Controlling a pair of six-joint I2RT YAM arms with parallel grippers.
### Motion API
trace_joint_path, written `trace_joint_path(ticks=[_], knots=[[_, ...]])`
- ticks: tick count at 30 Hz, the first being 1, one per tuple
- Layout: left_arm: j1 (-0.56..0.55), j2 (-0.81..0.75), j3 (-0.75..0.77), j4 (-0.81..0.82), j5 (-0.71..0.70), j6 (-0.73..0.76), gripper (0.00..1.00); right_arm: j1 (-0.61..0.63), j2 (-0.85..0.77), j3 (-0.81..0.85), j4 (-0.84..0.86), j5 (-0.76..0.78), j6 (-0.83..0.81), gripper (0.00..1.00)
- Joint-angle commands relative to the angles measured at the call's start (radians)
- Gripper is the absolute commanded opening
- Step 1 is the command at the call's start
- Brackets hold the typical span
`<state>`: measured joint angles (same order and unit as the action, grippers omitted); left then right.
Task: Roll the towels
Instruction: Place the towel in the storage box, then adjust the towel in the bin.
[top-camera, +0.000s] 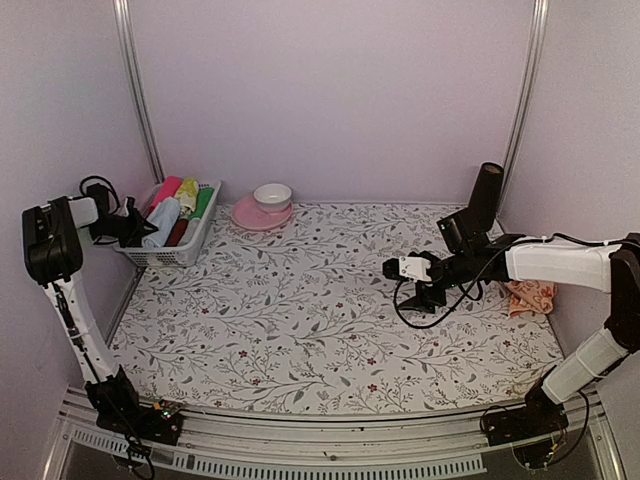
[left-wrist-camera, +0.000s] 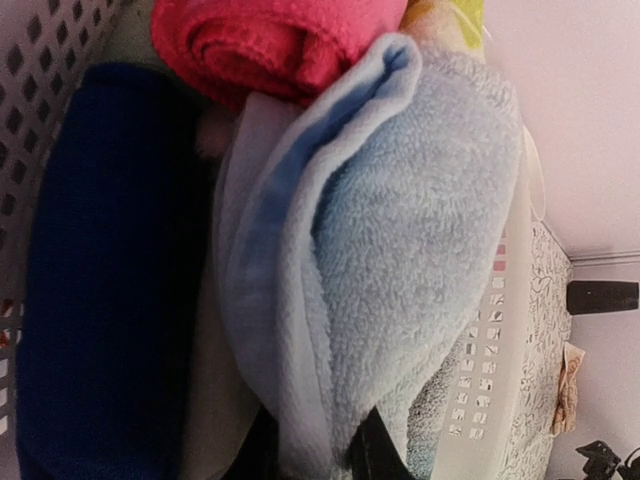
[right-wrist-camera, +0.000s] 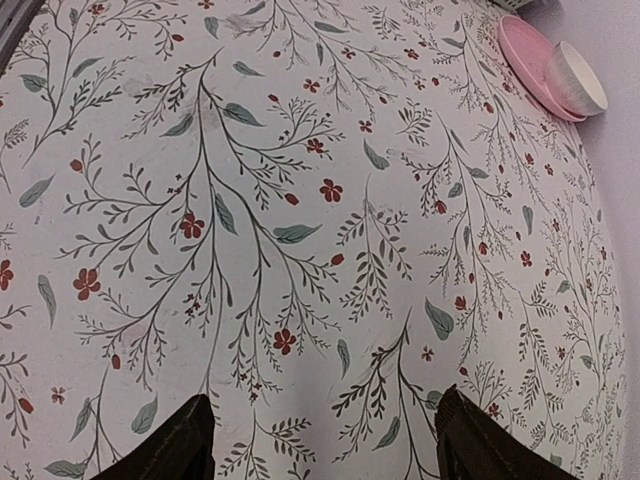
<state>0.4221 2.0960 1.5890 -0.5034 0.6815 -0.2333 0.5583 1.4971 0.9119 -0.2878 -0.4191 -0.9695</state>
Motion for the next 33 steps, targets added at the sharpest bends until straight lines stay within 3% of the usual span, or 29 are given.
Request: trace_joint_path(ticks=[1,7,13,23,33], knots=[[0.017,0.031,0.031,-0.037,-0.119,0.014,0.07,0.011,0.008,0.022,-0.016,0.006,-0.011,0.77],[0.002,-0.007,0.012,-0.037,-0.224,0.006,0.38,0.02,0.009,0.023,-0.016,0.012,-0.012,0.77],[-0.006,-0.091,-0.024,0.004,-0.319,-0.021,0.53,0.026,0.014,0.024,-0.016,0.02,-0.012,0.77],[-0.04,-0.226,-0.087,0.074,-0.353,-0.038,0.57,0.031,0.02,0.027,-0.017,0.027,-0.011,0.77],[-0.21,-0.28,-0.068,0.127,-0.439,0.098,0.55,0.032,0.03,0.026,-0.017,0.036,-0.012,0.77]])
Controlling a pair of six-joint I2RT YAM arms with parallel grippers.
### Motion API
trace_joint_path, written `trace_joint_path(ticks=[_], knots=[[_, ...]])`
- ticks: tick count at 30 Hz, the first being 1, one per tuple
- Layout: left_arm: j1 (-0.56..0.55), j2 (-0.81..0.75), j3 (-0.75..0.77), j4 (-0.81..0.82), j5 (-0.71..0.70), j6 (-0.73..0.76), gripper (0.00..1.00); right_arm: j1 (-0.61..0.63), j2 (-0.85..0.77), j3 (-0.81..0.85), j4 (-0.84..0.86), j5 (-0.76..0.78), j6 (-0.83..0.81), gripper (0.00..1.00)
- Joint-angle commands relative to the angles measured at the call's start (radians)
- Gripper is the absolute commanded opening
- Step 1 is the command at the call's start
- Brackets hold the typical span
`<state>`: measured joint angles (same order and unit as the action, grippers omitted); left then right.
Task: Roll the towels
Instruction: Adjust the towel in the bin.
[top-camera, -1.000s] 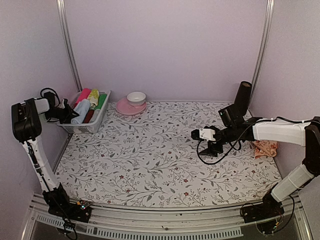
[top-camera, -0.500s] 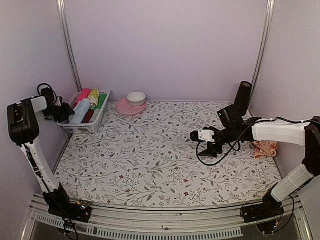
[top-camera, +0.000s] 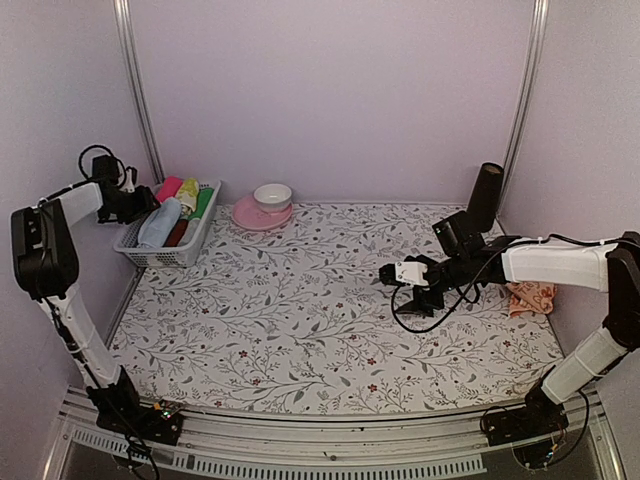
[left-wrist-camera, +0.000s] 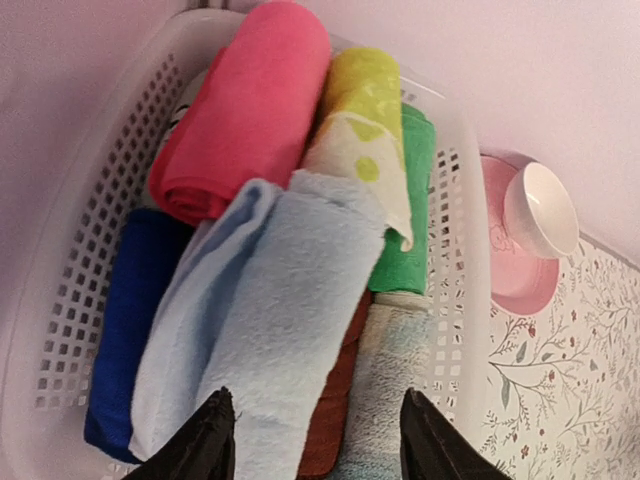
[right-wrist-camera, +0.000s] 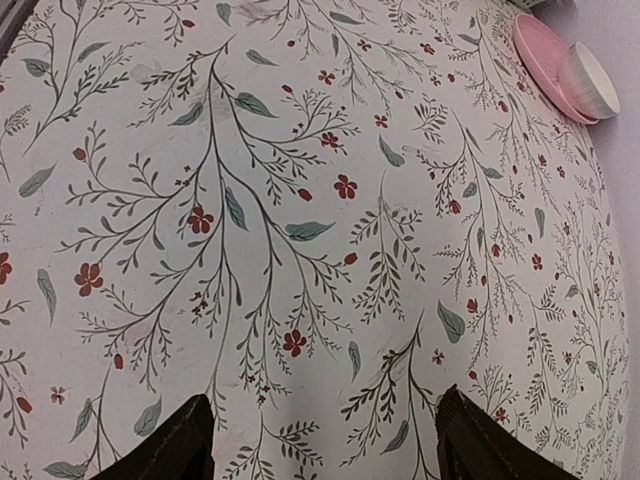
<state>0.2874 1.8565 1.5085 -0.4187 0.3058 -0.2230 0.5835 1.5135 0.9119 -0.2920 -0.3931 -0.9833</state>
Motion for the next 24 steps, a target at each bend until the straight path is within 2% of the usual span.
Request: trace_joint_path(ticks=[1,7,12,20,24], knots=[[-0.089,-0.033,0.021,0.038,-0.077,0.102,0.54,0.007,0.013,0.027,-0.013,0.011,0.002,0.77],[-0.12,0.072,0.102,-0.043,-0.094,0.154,0.44,0.008,0.016,0.028,-0.013,0.012,0.003,0.77],[-0.132,0.145,0.131,-0.075,-0.133,0.172,0.44,0.012,0.024,0.028,-0.012,0.015,0.002,0.76],[-0.138,0.169,0.126,-0.086,-0.175,0.182,0.45,0.018,0.03,0.029,-0.013,0.019,0.001,0.76],[-0.145,0.176,0.12,-0.086,-0.232,0.195,0.5,0.018,0.031,0.027,-0.013,0.018,0.0,0.76]])
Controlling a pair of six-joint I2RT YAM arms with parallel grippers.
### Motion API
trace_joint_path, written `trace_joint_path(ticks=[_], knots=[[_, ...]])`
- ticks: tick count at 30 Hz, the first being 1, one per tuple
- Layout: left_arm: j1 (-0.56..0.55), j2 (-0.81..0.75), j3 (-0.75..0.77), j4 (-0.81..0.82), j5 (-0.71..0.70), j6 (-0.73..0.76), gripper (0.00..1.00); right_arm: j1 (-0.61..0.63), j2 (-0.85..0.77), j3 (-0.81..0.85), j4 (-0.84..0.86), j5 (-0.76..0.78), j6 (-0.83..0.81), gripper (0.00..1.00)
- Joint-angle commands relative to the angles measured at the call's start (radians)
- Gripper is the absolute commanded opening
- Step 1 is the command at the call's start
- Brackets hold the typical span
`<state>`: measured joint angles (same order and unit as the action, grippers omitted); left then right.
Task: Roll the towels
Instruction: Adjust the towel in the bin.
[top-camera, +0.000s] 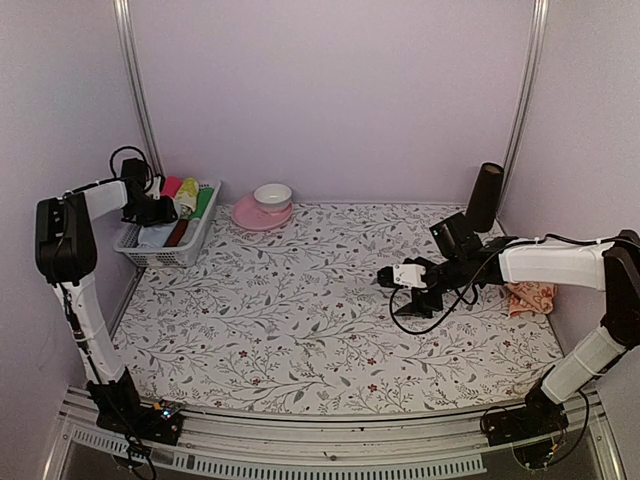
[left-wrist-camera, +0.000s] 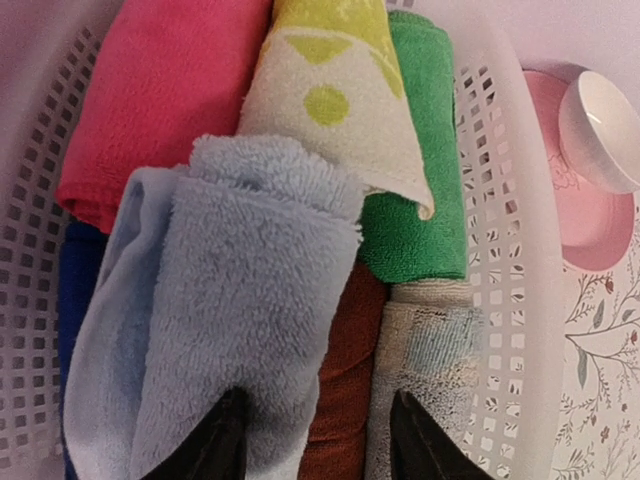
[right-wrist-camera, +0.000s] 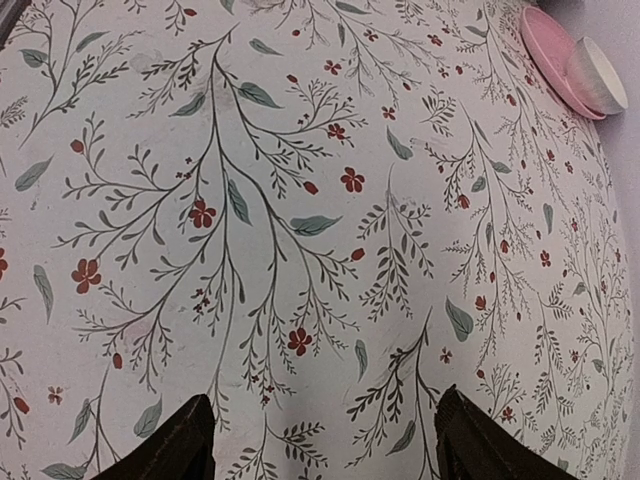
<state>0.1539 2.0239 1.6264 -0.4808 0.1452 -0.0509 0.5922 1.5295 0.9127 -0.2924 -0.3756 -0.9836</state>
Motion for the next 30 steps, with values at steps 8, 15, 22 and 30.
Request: trace_joint_path(ticks=[8,15,22,30], knots=[[-0.013,0.035,0.005,-0.047,-0.128,0.052,0.53,0.009,0.012,0.025,-0.015,0.0,-0.003,0.76],[-0.012,0.1,0.03,-0.093,-0.17,0.077,0.56,0.01,0.008,0.024,-0.016,0.0,-0.004,0.76],[-0.004,0.122,0.038,-0.12,-0.243,0.076,0.57,0.009,0.008,0.024,-0.014,-0.002,-0.004,0.76],[0.017,0.142,0.043,-0.132,-0.264,0.075,0.53,0.01,0.003,0.025,-0.018,-0.005,-0.005,0.76]])
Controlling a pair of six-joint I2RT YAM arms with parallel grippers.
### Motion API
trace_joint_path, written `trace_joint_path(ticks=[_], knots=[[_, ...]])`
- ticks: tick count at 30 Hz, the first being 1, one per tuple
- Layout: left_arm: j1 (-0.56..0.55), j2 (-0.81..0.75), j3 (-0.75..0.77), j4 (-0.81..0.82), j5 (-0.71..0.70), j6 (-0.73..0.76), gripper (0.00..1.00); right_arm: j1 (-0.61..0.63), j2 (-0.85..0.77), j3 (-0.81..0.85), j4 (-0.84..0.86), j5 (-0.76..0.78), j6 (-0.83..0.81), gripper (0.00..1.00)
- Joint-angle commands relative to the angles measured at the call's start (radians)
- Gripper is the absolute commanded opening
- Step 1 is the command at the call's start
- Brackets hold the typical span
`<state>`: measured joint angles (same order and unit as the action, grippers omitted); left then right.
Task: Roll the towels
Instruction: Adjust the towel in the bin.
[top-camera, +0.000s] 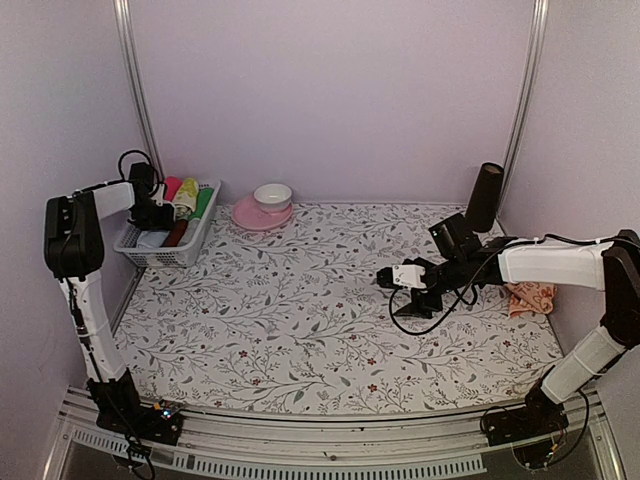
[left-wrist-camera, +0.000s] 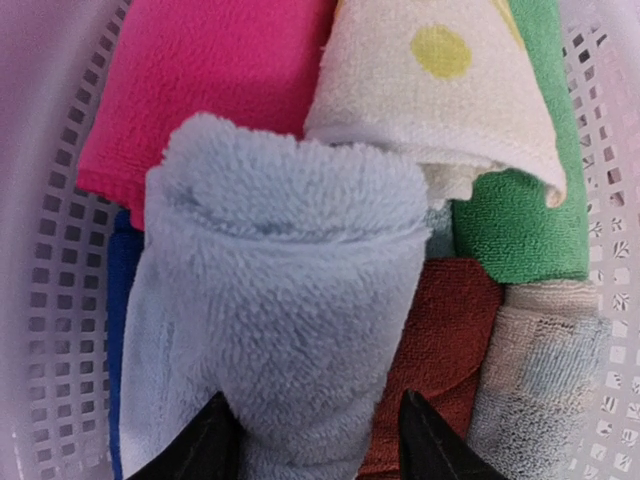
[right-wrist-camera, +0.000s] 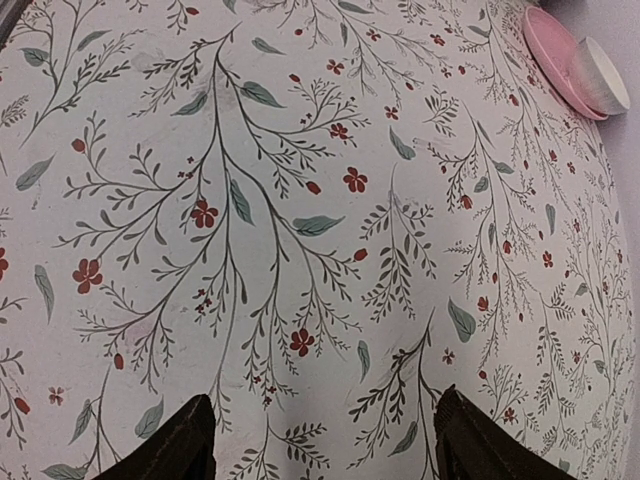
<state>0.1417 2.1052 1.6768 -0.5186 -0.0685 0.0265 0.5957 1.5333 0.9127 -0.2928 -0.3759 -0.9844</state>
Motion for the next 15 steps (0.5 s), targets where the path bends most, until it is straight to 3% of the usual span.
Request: trace_joint_path(ticks=[1,9,12,15], knots=[[0.031,0.062,-0.009,-0.094,-0.052,-0.003,0.51,0.006,-0.001,0.025,-0.018,-0.004,-0.004,0.76],[0.035,0.076,-0.005,-0.093,-0.079,-0.002,0.41,0.006,0.0,0.026,-0.02,-0.004,-0.005,0.76],[0.034,0.076,-0.008,-0.093,-0.077,-0.002,0.51,0.005,0.002,0.027,-0.019,-0.004,-0.005,0.75],[0.035,0.081,-0.008,-0.093,-0.09,0.002,0.52,0.006,0.001,0.027,-0.021,-0.004,-0.005,0.75]])
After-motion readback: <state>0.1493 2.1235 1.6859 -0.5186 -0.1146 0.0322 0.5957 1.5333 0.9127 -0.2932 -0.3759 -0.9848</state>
